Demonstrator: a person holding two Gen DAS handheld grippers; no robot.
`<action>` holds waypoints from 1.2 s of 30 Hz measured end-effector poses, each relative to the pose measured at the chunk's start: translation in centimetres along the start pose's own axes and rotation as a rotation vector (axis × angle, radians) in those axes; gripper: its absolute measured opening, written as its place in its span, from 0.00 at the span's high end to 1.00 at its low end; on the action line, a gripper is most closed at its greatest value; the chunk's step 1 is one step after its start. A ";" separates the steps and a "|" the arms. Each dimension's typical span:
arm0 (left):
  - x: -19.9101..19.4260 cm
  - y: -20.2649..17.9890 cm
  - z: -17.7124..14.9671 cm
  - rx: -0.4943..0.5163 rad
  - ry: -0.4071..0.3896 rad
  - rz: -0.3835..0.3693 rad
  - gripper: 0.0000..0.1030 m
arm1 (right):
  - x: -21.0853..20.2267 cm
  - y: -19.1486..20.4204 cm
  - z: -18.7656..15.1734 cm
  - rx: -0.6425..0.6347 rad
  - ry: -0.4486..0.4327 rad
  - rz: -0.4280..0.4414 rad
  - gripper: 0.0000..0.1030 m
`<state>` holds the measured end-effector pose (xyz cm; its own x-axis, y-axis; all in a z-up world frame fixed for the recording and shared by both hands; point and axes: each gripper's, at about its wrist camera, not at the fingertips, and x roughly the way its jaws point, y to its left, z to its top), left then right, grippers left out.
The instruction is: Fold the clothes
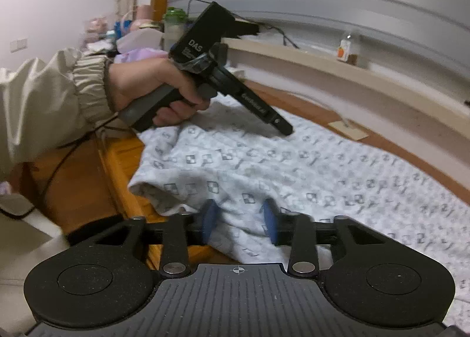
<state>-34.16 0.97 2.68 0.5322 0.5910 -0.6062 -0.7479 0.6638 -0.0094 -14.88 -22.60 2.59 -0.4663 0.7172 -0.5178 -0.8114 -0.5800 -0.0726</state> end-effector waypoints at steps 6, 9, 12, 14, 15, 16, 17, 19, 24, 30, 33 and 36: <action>0.1 0.2 0.1 -0.001 0.000 -0.004 0.54 | -4.3 0.3 0.5 0.047 -0.074 0.012 0.99; 0.1 0.2 0.1 0.001 0.001 -0.003 0.54 | -5.1 0.8 0.1 0.061 -0.056 0.020 0.99; 0.1 0.2 0.1 0.000 0.001 0.002 0.52 | -6.0 0.1 -0.6 0.090 -0.060 -0.006 0.99; 0.0 0.2 0.1 -0.001 0.002 0.002 0.51 | -6.7 -0.4 -1.1 0.111 -0.065 -0.025 0.98; 0.0 0.2 0.2 0.000 0.002 0.004 0.51 | -7.1 -1.0 -1.4 0.121 -0.065 -0.048 0.98; -0.1 -0.1 0.3 -0.001 -0.001 0.004 0.51 | -7.5 -1.8 -1.9 0.134 -0.062 -0.085 0.97; -0.3 -0.4 0.4 -0.004 -0.004 0.002 0.51 | -7.9 -2.7 -2.3 0.146 -0.057 -0.125 0.96; -0.8 -1.4 0.8 -0.007 -0.018 -0.021 0.51 | -8.6 -4.5 -3.2 0.167 -0.046 -0.203 0.92; -3.5 -7.4 1.9 0.101 -0.055 -0.125 0.62 | -9.8 -8.6 -5.1 0.220 -0.016 -0.347 0.85; -5.7 -14.4 0.2 0.225 -0.016 -0.310 0.76 | -9.7 -10.6 -6.6 0.273 -0.004 -0.414 0.79; -5.8 -16.6 -1.2 0.288 0.009 -0.300 0.65 | -9.5 -10.9 -7.1 0.273 0.006 -0.426 0.71; -5.2 -17.7 -2.1 0.336 0.033 -0.274 0.62 | -9.4 -11.4 -7.5 0.263 0.020 -0.452 0.66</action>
<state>-24.53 -14.80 4.31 0.6761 0.3605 -0.6426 -0.4070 0.9097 0.0820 1.43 -25.60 1.88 -0.0440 0.8645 -0.5006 -0.9924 -0.0956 -0.0778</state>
